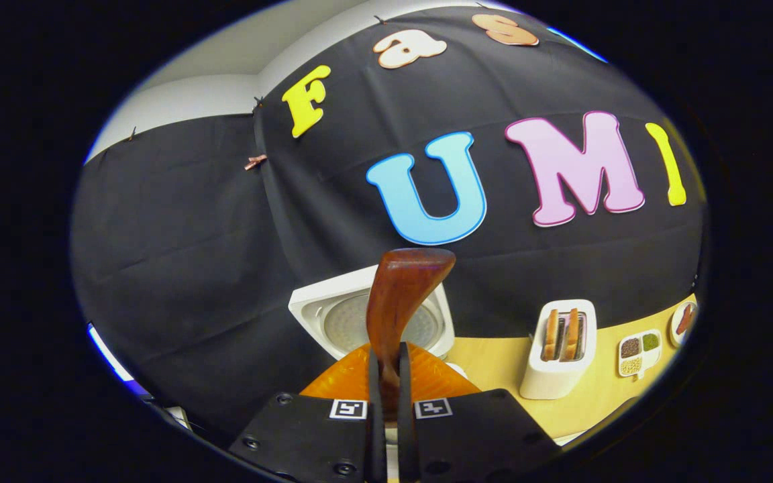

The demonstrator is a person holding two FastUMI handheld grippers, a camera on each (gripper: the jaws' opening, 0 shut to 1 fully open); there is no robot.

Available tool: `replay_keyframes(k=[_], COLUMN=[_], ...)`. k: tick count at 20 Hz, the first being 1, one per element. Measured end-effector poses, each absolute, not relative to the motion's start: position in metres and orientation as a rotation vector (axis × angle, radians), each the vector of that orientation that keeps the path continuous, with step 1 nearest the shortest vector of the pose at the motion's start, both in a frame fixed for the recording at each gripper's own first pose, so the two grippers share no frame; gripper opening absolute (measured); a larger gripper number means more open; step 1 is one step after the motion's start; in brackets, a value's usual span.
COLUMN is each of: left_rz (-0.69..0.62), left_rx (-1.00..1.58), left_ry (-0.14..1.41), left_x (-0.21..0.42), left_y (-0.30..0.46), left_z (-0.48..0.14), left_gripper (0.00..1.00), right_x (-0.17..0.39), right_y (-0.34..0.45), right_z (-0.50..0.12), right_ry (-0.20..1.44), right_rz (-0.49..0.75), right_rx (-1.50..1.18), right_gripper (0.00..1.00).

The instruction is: Close the left gripper, press the button to open the rice cooker; take a wooden spoon from the chopstick holder with the right hand, scoop a spoonful of rice and pour it into the rice cooker, then put the wooden spoon back into the chopstick holder.

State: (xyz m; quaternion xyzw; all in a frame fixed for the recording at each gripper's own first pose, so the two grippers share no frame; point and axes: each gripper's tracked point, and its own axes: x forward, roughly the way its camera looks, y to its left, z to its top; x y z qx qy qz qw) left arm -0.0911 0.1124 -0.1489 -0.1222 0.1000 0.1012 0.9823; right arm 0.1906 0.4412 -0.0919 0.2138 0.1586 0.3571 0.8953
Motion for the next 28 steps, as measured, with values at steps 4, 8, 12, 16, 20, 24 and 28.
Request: replay_keyframes(k=[4,8,12,16,20,24,28], left_rz=[0.18,0.157,0.119,0.092,0.066,0.06,0.063], left_rx=[-0.235,-0.228,-0.188,-0.155,-0.14,-0.138,-0.124], left_ry=[0.193,0.184,0.165,0.158,0.163,0.157,0.151], left_x=[-0.091,-0.086,-0.08,-0.073,-0.067,-0.062,-0.059], left_y=[0.107,0.101,0.087,0.074,0.059,0.046,0.033], left_z=[-0.14,-0.131,-0.118,-0.11,-0.106,-0.1,-0.093], left_gripper=[0.94,0.94,0.94,0.94,0.94,0.94,0.94], right_x=[0.183,0.174,0.17,0.167,0.165,0.165,0.167], right_y=[0.375,0.314,0.256,0.187,0.12,0.065,0.027], right_z=[-0.081,-0.064,-0.056,-0.065,-0.093,-0.134,-0.188], right_ry=[0.268,0.204,0.176,0.17,0.183,0.223,0.283], right_rz=[0.682,0.633,0.563,0.472,0.377,0.292,0.236], right_rx=[0.4,0.368,0.383,0.389,0.364,0.339,0.312], right_gripper=[0.11,0.11,0.11,0.11,0.11,0.11,0.11])
